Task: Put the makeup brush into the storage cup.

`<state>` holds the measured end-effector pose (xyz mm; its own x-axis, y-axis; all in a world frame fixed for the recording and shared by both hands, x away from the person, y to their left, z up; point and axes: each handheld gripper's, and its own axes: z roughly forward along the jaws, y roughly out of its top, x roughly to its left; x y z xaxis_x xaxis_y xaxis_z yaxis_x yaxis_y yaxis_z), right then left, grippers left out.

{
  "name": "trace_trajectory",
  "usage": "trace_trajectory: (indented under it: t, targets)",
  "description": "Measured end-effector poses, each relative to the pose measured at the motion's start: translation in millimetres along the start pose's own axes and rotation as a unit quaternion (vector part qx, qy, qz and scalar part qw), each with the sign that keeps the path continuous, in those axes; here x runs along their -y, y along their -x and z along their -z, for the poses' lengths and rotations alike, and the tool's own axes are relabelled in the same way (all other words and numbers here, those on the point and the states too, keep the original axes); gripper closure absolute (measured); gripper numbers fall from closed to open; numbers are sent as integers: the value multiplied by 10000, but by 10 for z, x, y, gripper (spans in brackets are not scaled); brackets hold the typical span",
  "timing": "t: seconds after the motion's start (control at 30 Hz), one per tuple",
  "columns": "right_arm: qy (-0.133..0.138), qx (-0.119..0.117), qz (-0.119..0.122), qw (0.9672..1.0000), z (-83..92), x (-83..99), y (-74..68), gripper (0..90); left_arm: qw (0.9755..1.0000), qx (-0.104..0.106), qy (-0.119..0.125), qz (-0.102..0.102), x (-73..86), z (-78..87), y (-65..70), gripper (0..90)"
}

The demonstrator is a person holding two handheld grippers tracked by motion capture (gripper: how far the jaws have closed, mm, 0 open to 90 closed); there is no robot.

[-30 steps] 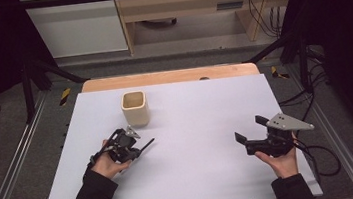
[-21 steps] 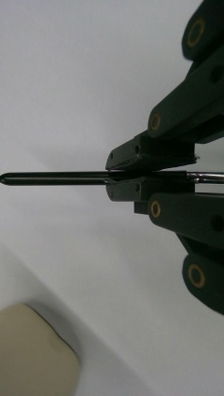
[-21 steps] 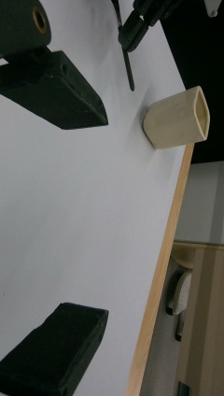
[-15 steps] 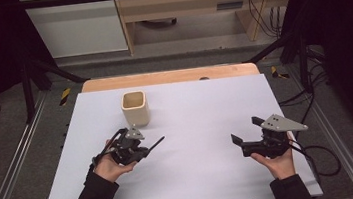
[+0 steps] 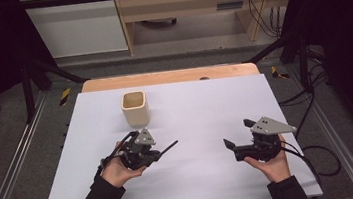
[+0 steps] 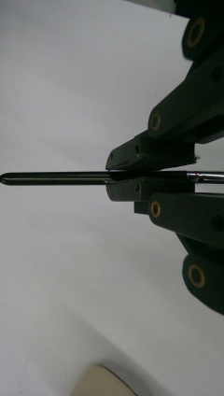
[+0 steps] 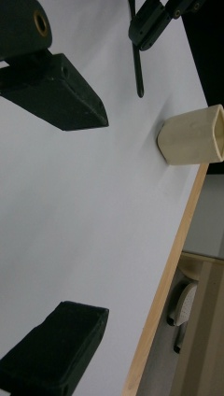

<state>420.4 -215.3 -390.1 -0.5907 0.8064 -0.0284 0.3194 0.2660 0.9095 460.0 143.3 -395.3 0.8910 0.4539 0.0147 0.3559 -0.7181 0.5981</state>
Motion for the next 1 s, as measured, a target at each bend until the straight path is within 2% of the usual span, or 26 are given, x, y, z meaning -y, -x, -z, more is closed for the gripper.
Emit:
trace_trajectory:
  t: [0.27,0.53,0.7,1.0]
  targets:
    - [-118,-85,213,9997,-26,-44,-128,93,9996,211,16,-187,-72,-40,133,841]
    - [-294,-156,443,9985,-72,-70,-239,90,9988,305,8,-373,-129,-84,211,841]
    - [-347,-208,536,9977,-101,-94,-293,94,9981,400,9,-465,-155,-72,206,841]
    - [-553,-356,968,9931,-172,-245,-450,93,9969,616,-39,-487,-261,-50,140,841]
